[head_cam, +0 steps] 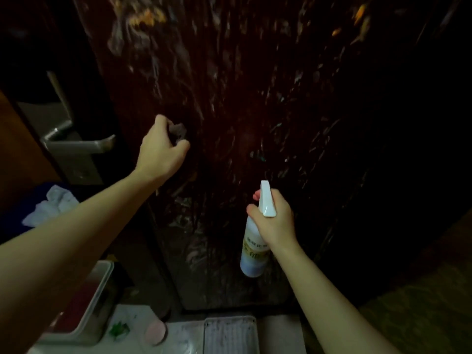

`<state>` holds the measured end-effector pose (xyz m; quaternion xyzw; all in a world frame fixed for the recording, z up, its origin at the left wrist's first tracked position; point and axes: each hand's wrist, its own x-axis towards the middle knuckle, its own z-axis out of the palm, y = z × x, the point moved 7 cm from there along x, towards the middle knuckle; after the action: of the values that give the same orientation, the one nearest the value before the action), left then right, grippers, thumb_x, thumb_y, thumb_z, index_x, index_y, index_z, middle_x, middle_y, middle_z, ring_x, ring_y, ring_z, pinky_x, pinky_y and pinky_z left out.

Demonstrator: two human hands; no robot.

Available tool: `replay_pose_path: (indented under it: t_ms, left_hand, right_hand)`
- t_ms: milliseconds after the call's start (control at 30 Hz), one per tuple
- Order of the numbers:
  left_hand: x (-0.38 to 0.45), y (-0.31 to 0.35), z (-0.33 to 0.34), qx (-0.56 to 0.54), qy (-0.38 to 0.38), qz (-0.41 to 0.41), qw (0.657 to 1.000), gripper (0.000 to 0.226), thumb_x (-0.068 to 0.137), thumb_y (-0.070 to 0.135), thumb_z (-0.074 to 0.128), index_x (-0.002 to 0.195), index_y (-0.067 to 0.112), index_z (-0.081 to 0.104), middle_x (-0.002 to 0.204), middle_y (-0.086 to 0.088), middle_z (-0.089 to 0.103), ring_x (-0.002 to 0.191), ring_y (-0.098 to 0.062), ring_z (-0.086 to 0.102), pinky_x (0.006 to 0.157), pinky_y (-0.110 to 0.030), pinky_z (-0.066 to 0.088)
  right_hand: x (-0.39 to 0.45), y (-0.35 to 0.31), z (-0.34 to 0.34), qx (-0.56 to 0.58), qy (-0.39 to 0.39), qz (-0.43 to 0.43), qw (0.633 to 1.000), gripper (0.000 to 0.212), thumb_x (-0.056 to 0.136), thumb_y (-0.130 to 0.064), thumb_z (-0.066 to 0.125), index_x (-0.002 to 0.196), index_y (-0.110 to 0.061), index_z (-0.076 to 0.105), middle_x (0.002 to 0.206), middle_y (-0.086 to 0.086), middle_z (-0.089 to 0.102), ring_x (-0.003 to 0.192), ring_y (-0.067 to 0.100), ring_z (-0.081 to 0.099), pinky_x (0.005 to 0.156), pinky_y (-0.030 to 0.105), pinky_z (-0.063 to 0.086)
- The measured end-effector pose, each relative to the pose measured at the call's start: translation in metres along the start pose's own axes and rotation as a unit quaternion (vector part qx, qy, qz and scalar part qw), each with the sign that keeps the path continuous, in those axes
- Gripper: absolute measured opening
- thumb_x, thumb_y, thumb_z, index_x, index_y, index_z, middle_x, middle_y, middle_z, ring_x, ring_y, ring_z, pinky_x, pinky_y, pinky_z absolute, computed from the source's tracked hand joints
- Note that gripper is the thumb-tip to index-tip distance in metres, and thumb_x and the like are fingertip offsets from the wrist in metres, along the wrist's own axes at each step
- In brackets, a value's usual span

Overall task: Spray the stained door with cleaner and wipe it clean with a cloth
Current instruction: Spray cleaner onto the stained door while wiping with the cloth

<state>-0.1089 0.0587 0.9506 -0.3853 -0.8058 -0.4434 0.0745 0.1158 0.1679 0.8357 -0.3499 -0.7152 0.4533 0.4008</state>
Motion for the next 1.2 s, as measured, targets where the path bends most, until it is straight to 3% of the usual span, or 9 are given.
replay_pose_path:
  t_ms: [100,333,467,667,833,1033,1200]
  left_hand:
    - [-0.018,-0.014,0.019,-0.012,-0.001,0.022,1.0,0.021,0.084,0.019,0.058,0.099,0.018,0.043,0.099,-0.006,0.057,0.085,-0.023,0.056,0.071,-0.038,0.045]
    - [-0.067,-0.069,0.076,0.012,0.019,0.043,0.999,0.016,0.085,0.019,0.056,0.099,0.013,0.052,0.101,-0.007,0.053,0.088,-0.019,0.051,0.074,-0.031,0.039]
    - [-0.102,-0.118,0.119,0.004,0.043,0.052,0.998,0.011,0.085,0.017,0.054,0.095,0.013,0.051,0.097,-0.005,0.051,0.085,-0.015,0.049,0.065,-0.014,0.031]
    - [-0.151,-0.195,0.19,0.0,0.079,0.07,0.994,0.022,0.084,0.017,0.053,0.104,0.009,0.055,0.102,-0.002,0.049,0.089,-0.01,0.044,0.068,0.002,0.029]
    - [-0.182,-0.247,0.24,0.021,0.108,0.096,0.989,0.027,0.083,0.018,0.052,0.108,0.008,0.055,0.102,0.0,0.046,0.089,-0.008,0.042,0.071,0.003,0.028]
    - [-0.234,-0.294,0.288,0.016,0.137,0.113,0.984,0.025,0.084,0.021,0.051,0.104,0.008,0.054,0.1,0.0,0.045,0.082,-0.004,0.041,0.068,0.001,0.031]
    - [-0.255,-0.325,0.32,0.015,0.135,0.122,0.983,0.022,0.084,0.022,0.053,0.103,0.009,0.053,0.098,0.0,0.043,0.072,0.006,0.038,0.065,0.001,0.03]
  right_hand:
    - [-0.006,0.027,0.006,-0.001,0.001,0.002,1.0,0.024,0.079,-0.014,0.07,0.098,-0.023,0.059,0.091,-0.013,0.061,0.084,-0.004,0.057,0.069,0.004,0.041]
    - [-0.029,0.112,0.029,-0.006,0.016,-0.013,1.0,0.025,0.08,-0.013,0.069,0.103,-0.017,0.061,0.094,-0.013,0.061,0.089,-0.001,0.057,0.075,0.013,0.044]
    - [-0.047,0.187,0.051,-0.003,0.015,-0.003,1.0,0.023,0.08,-0.015,0.069,0.101,-0.019,0.06,0.094,-0.013,0.061,0.089,0.002,0.058,0.076,0.02,0.047]
    - [-0.074,0.324,0.088,-0.017,0.018,0.004,1.0,0.02,0.079,-0.014,0.068,0.096,-0.022,0.06,0.084,-0.011,0.06,0.08,0.004,0.059,0.07,0.021,0.049]
    - [-0.095,0.44,0.122,-0.016,0.022,0.01,1.0,0.023,0.08,-0.011,0.068,0.102,-0.017,0.062,0.089,-0.011,0.062,0.084,0.004,0.059,0.075,0.024,0.05]
    - [-0.124,0.55,0.151,-0.009,0.044,0.016,0.999,0.022,0.081,-0.01,0.069,0.099,-0.018,0.061,0.089,-0.01,0.061,0.085,0.0,0.057,0.07,0.012,0.044]
    - [-0.142,0.625,0.175,-0.027,0.048,0.027,0.998,0.02,0.08,-0.008,0.069,0.096,-0.016,0.06,0.088,-0.002,0.062,0.084,0.012,0.058,0.074,0.025,0.047]
